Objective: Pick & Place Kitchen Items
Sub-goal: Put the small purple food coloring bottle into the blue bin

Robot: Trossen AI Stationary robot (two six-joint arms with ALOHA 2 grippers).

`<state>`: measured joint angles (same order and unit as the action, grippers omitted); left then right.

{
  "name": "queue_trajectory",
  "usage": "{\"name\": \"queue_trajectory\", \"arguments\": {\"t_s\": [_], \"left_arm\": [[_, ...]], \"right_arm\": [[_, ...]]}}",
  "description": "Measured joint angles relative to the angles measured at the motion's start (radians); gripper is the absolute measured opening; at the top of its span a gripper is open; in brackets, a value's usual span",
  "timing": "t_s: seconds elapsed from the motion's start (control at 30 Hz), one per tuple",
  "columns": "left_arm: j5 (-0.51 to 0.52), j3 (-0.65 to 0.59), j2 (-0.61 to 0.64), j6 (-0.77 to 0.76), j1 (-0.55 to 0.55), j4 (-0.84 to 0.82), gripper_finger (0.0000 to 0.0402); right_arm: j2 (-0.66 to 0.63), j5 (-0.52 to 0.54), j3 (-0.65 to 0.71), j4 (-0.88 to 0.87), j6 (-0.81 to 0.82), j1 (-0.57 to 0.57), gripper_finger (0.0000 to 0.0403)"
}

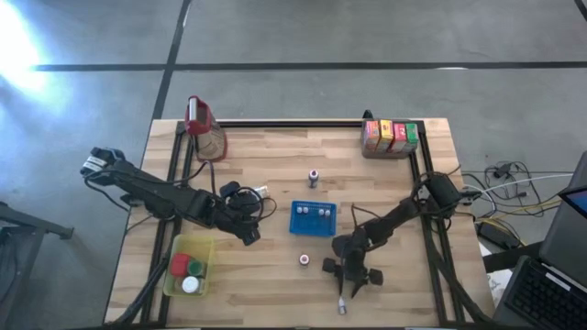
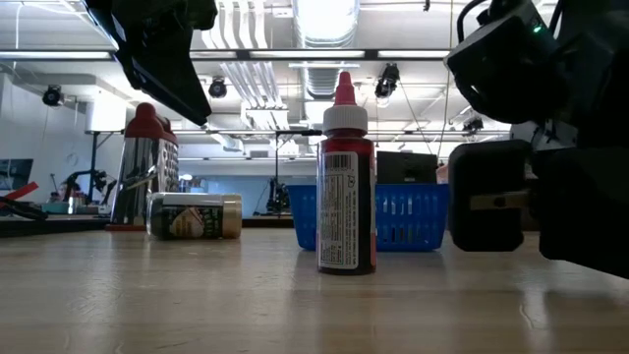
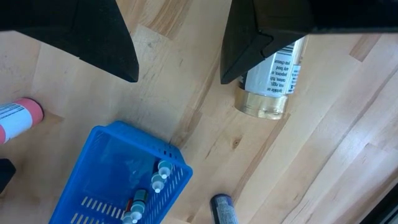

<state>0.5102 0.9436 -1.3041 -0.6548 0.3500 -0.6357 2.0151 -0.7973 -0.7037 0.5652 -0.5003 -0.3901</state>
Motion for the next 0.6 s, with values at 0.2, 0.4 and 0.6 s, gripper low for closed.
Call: {"name": "queue_trajectory", "arguments": {"t_s": [0.2, 0.4, 0.6], "left_arm": [[0.0, 0.0, 0.0, 0.0, 0.0, 0.0, 0.0232], [0.0, 0.0, 0.0, 0.0, 0.0, 0.0, 0.0232], [0.0, 0.0, 0.0, 0.0, 0.0, 0.0, 0.0232]], "right_arm": [[-0.002, 0.022, -0.001, 0.009, 0.005, 0.011, 0.0172], [-0.002, 0.044, -0.026, 0.001, 0.03, 0.014, 0.0183], [-0.002, 0.052, -0.045, -0.021, 0.03, 0.01, 0.0176]]}}
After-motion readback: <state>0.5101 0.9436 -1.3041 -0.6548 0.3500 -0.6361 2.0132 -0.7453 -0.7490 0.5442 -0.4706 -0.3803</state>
